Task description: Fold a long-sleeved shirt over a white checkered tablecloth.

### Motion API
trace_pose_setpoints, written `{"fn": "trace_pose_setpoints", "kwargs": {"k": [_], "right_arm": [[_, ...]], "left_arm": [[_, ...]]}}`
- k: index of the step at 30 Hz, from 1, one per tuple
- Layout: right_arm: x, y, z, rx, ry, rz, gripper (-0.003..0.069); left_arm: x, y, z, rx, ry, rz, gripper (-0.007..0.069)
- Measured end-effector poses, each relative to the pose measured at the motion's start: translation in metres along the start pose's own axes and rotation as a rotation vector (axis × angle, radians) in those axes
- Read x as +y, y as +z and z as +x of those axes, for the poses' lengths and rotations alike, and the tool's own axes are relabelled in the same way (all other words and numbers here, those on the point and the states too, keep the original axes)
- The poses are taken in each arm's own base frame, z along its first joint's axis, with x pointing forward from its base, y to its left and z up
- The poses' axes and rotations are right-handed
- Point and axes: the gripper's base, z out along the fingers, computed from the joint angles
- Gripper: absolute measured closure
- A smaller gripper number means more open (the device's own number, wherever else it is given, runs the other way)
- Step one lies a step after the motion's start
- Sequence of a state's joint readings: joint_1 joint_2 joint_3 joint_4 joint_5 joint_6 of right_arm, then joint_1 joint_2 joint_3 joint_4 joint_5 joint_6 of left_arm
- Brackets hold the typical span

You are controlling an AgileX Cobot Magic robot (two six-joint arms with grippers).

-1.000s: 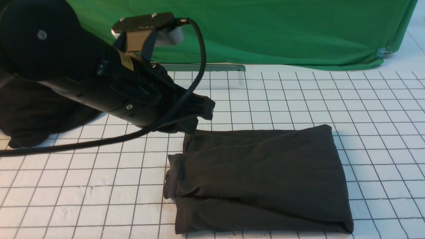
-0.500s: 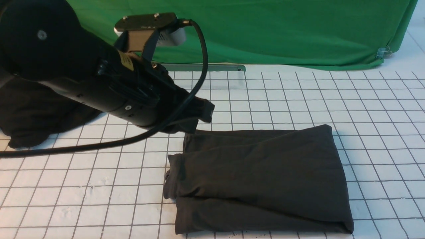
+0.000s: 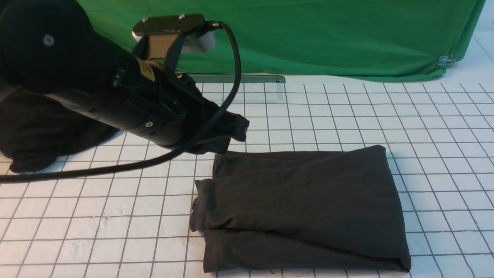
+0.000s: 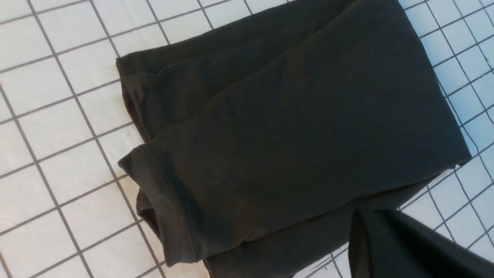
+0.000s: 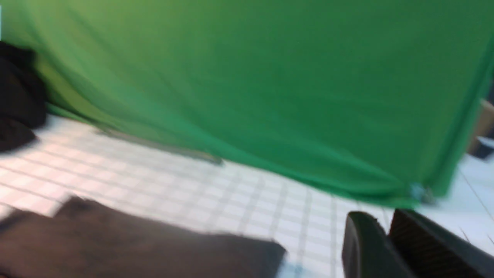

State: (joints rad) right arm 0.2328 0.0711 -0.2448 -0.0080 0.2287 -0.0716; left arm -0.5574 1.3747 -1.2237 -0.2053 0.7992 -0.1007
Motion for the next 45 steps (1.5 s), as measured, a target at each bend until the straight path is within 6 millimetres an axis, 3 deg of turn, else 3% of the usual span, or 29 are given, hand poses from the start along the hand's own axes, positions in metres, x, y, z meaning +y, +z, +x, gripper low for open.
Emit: {"fn": "trace_pose_setpoints", "kwargs": {"k": [10, 17, 22, 25, 26, 27, 29, 32, 39, 42, 45], "right_arm": [[-0.008, 0.002, 0.069, 0.166, -0.005, 0.228, 0.0534], [-0.008, 0.003, 0.081, 0.205, -0.008, 0.244, 0.0522], [-0.008, 0.003, 0.081, 0.205, -0.011, 0.244, 0.051], [-0.008, 0.003, 0.081, 0.205, -0.011, 0.244, 0.0496], [-0.008, 0.003, 0.081, 0.205, -0.011, 0.244, 0.0496], [-0.008, 0.003, 0.081, 0.205, -0.011, 0.244, 0.0492], [-0.008, 0.003, 0.081, 0.206, -0.012, 0.245, 0.0491], [-0.008, 0.003, 0.081, 0.205, -0.012, 0.244, 0.0484], [-0.006, 0.003, 0.081, 0.201, -0.015, 0.197, 0.0473], [-0.005, 0.003, 0.081, 0.201, -0.015, 0.192, 0.0466], [-0.005, 0.003, 0.081, 0.201, -0.015, 0.192, 0.0457]], "left_arm": [[-0.004, 0.0, 0.003, 0.03, -0.047, 0.048, 0.0622], [-0.008, -0.015, 0.008, 0.057, -0.045, 0.071, 0.0622], [-0.012, -0.043, 0.011, -0.004, -0.032, 0.096, 0.0622], [-0.016, -0.077, 0.016, -0.098, 0.021, 0.11, 0.0622], [-0.016, -0.079, 0.016, -0.104, 0.024, 0.11, 0.0622], [-0.017, -0.098, 0.02, -0.153, 0.05, 0.116, 0.0622], [-0.018, -0.111, 0.024, -0.187, 0.061, 0.12, 0.0622], [-0.019, -0.147, 0.039, -0.263, 0.102, 0.128, 0.0622], [-0.014, -0.203, 0.078, -0.358, 0.165, 0.097, 0.0622], [-0.007, -0.216, 0.102, -0.41, 0.162, 0.082, 0.0622], [0.0, -0.215, 0.128, -0.445, 0.164, 0.076, 0.0622]]}}
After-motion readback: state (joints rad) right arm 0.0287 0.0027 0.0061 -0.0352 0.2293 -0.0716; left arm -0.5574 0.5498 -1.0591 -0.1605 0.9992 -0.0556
